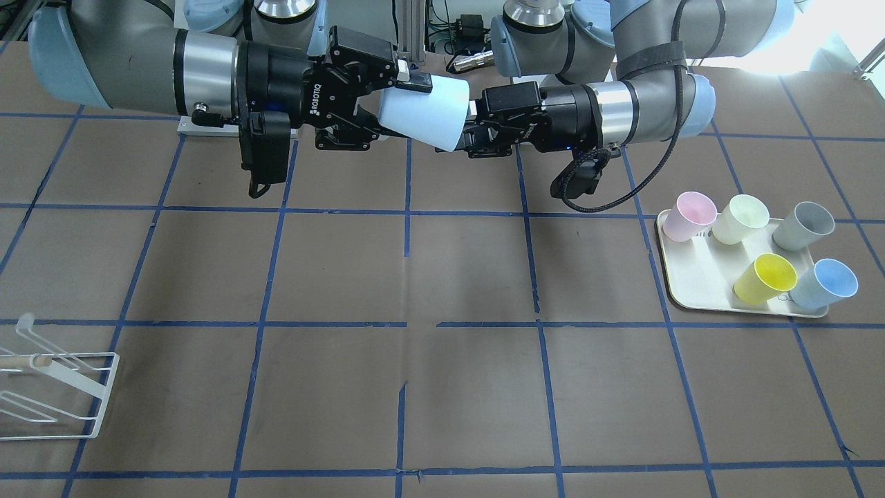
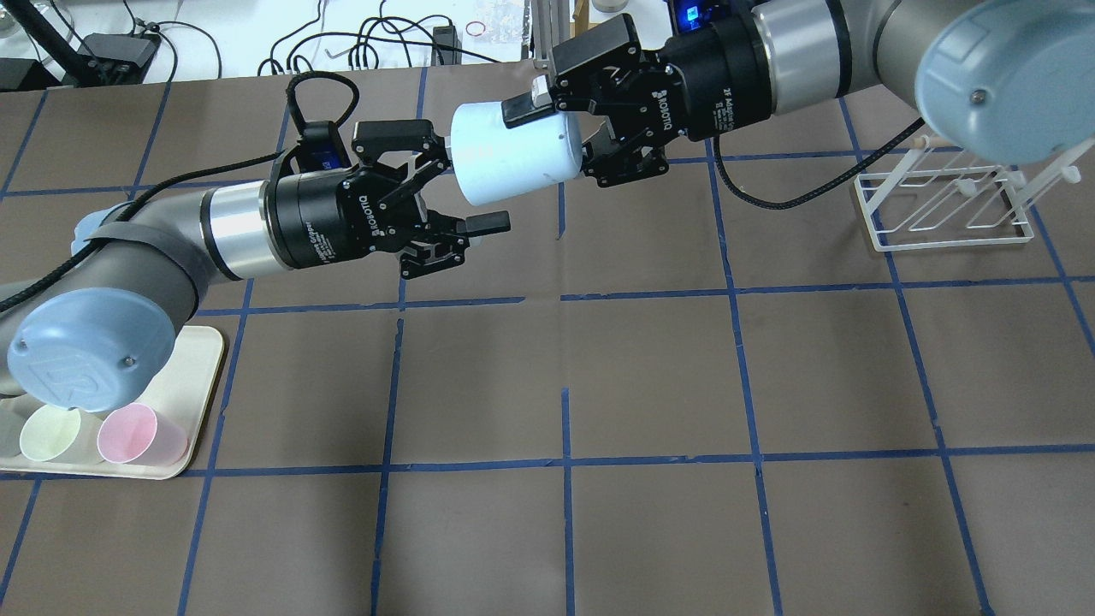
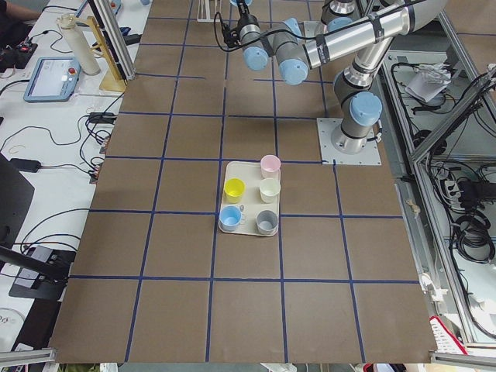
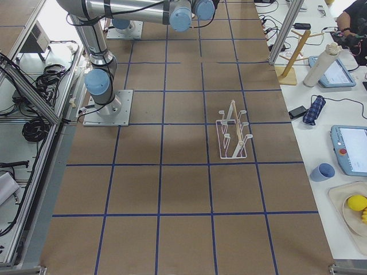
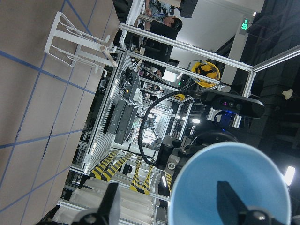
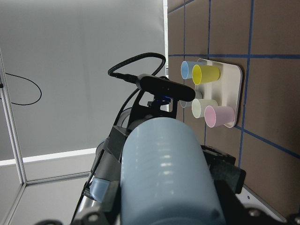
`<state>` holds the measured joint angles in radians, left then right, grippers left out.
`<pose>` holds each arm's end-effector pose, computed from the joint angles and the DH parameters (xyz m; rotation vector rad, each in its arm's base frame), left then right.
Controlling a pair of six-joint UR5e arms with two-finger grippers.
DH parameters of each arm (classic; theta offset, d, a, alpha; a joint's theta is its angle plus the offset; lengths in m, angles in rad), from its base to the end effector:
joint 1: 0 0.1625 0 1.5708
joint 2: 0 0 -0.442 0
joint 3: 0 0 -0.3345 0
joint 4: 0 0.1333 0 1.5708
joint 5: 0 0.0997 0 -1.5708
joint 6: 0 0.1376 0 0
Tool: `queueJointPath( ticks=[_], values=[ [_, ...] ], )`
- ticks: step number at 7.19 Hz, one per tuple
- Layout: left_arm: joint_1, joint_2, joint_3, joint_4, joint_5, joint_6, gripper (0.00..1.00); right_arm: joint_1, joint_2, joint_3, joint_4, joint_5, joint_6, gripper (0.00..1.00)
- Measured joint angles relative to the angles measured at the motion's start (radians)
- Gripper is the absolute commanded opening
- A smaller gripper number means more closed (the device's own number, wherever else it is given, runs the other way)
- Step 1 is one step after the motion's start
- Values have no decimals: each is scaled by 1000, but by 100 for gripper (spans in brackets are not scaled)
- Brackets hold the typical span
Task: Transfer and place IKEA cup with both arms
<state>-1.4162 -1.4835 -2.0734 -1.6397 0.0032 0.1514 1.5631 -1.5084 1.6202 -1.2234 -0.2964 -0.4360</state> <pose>-0.2129 -0.3930 0.4211 0.3790 -1.5291 -0.1410 0.2616 -0.4336 0.4861 -0.0787 1.8356 0.1179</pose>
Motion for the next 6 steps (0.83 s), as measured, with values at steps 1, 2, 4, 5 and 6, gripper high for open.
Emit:
queueJointPath(
  ticks=[1, 2, 4, 5, 6],
  values=[
    [-1, 2, -2, 1, -5, 0, 21, 0, -1, 1, 0, 0, -1, 30],
    [-1, 3, -3, 2, -7, 0, 8, 0, -2, 1, 0, 0, -1, 32],
    [0, 4, -4, 6, -8, 0, 0, 0, -3, 1, 1, -1, -1, 39],
    [1, 6, -4, 7, -7, -1, 0, 0, -2, 1, 1, -1, -1, 99],
    [4, 8, -4, 7, -6, -2, 0, 0, -3, 1, 2, -3, 11, 100]
  ],
)
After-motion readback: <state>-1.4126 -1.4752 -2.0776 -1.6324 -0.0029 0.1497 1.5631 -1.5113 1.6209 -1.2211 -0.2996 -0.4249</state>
